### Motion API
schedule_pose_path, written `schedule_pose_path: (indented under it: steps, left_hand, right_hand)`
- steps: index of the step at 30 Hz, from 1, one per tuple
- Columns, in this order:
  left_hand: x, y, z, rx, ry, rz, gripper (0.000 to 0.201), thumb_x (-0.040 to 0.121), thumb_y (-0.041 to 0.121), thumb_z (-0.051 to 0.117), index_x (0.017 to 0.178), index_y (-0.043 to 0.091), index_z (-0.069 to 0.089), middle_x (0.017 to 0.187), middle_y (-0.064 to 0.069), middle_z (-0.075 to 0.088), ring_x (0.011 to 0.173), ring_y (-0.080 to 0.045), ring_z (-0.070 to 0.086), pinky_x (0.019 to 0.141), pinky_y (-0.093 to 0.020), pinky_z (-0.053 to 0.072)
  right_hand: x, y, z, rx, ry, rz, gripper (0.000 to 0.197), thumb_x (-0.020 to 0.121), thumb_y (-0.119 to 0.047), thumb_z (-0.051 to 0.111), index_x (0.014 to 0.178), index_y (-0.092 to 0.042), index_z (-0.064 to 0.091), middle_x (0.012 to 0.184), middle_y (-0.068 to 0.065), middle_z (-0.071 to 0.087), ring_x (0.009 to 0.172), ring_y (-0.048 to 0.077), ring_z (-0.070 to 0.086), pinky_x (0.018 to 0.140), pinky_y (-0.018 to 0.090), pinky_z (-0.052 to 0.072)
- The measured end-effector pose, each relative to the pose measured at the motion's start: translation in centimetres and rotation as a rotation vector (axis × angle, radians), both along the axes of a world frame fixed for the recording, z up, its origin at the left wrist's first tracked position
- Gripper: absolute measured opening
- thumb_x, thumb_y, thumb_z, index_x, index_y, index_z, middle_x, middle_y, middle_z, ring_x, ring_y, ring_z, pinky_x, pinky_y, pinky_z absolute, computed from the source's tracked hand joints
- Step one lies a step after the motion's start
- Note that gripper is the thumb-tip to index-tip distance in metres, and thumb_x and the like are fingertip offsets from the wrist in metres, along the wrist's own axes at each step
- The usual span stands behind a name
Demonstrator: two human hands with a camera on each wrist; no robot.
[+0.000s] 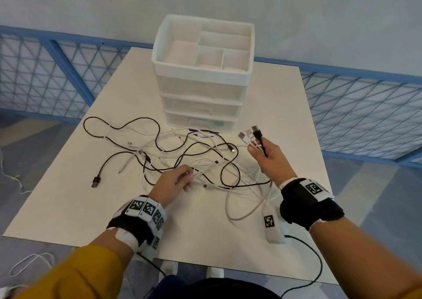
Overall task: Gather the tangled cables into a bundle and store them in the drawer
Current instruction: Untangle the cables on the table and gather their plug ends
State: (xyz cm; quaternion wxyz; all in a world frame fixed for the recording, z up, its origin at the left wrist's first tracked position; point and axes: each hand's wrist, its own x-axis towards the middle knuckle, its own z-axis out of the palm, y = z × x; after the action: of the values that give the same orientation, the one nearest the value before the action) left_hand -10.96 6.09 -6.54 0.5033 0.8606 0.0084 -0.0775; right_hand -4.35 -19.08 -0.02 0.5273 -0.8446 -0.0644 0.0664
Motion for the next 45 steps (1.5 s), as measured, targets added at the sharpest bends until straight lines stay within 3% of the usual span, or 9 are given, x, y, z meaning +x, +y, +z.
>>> schedule_pose_path:
  steps: [6, 13, 16, 22, 29, 33, 38, 42, 45]
  left_hand:
    - [-0.6, 0.8, -0.7, 0.256, 0.066, -0.099, 0.018, 0.084, 0.007, 0.053, 0.085, 0.022, 0.063, 0.077, 0.002, 0.06, 0.057, 0.001, 0.048, 0.059, -0.01, 0.038]
    - [-1.1, 5.4, 1.8, 0.17, -0.196, 0.526, 0.014, 0.075, -0.008, 0.054, 0.079, 0.001, 0.065, 0.073, -0.006, 0.059, 0.058, -0.006, 0.049, 0.057, -0.003, 0.038]
    - [-0.5, 8.5, 2.0, 0.195, -0.18, 0.722, 0.016, 0.077, -0.006, 0.052, 0.084, -0.002, 0.066, 0.085, -0.02, 0.064, 0.068, -0.023, 0.052, 0.066, -0.02, 0.04]
    - [2.6, 10.5, 1.5, 0.286, -0.121, 0.488, 0.019, 0.082, -0.002, 0.052, 0.089, 0.0, 0.069, 0.099, -0.018, 0.068, 0.093, -0.03, 0.062, 0.081, -0.025, 0.041]
    - [5.0, 10.0, 1.2, 0.623, 0.418, 0.324, 0.044, 0.077, 0.037, 0.066, 0.105, 0.004, 0.059, 0.11, -0.013, 0.064, 0.101, -0.029, 0.061, 0.081, -0.034, 0.05]
    - [5.2, 10.4, 0.9, 0.443, 0.415, 0.371, 0.027, 0.083, 0.021, 0.059, 0.096, -0.003, 0.06, 0.106, -0.019, 0.066, 0.101, -0.033, 0.06, 0.077, -0.033, 0.046]
    - [3.9, 11.4, 0.6, 0.018, 0.365, 0.362, 0.023, 0.079, 0.015, 0.061, 0.058, 0.012, 0.053, 0.057, -0.002, 0.049, 0.059, -0.018, 0.048, 0.057, -0.026, 0.037]
    - [3.7, 12.7, 2.2, -0.433, 0.13, 0.541, 0.01, 0.088, 0.011, 0.053, 0.079, 0.009, 0.056, 0.069, -0.001, 0.06, 0.067, -0.015, 0.057, 0.062, -0.015, 0.05]
    - [5.7, 14.4, 2.1, -0.296, 0.062, 0.635, 0.014, 0.092, 0.013, 0.045, 0.08, 0.011, 0.051, 0.067, -0.006, 0.061, 0.066, -0.023, 0.059, 0.071, -0.034, 0.051]
  right_hand:
    - [0.1, 1.5, -0.1, 0.035, 0.006, -0.009, 0.017, 0.092, -0.019, 0.053, 0.076, -0.016, 0.052, 0.061, -0.009, 0.042, 0.057, 0.007, 0.039, 0.058, 0.023, 0.031]
    - [-0.1, 4.1, -0.6, 0.09, 0.071, -0.002, 0.023, 0.096, -0.026, 0.045, 0.075, -0.025, 0.055, 0.041, -0.017, 0.045, 0.049, 0.006, 0.037, 0.054, 0.023, 0.028]
    - [-0.2, 5.3, -0.9, 0.094, 0.089, -0.03, 0.025, 0.096, -0.031, 0.044, 0.073, -0.026, 0.054, 0.051, -0.012, 0.04, 0.051, 0.01, 0.035, 0.053, 0.024, 0.028]
    - [0.2, 6.5, -1.1, 0.098, 0.132, -0.158, 0.027, 0.096, -0.033, 0.043, 0.072, -0.024, 0.051, 0.052, -0.012, 0.039, 0.05, 0.009, 0.034, 0.047, 0.02, 0.028]
    - [-0.9, 8.2, -0.8, 0.038, 0.085, -0.115, 0.026, 0.096, -0.028, 0.044, 0.073, -0.021, 0.053, 0.058, -0.007, 0.042, 0.054, 0.009, 0.037, 0.055, 0.024, 0.029]
    - [-1.3, 8.8, -0.8, 0.014, 0.065, -0.12, 0.027, 0.096, -0.023, 0.045, 0.071, -0.019, 0.052, 0.045, -0.015, 0.046, 0.048, 0.002, 0.04, 0.056, 0.023, 0.029]
    - [-1.5, 9.9, -0.7, -0.029, 0.079, -0.094, 0.028, 0.096, -0.022, 0.046, 0.068, -0.02, 0.049, 0.04, -0.024, 0.049, 0.042, -0.005, 0.046, 0.054, 0.023, 0.028]
    - [-1.7, 11.1, -0.4, -0.069, 0.094, -0.075, 0.025, 0.095, -0.023, 0.046, 0.072, -0.017, 0.053, 0.042, -0.015, 0.048, 0.047, 0.002, 0.042, 0.055, 0.024, 0.03]
    - [-1.9, 12.2, -0.3, -0.089, 0.099, -0.073, 0.023, 0.095, -0.023, 0.047, 0.075, -0.014, 0.054, 0.046, -0.012, 0.046, 0.05, 0.004, 0.039, 0.055, 0.024, 0.03]
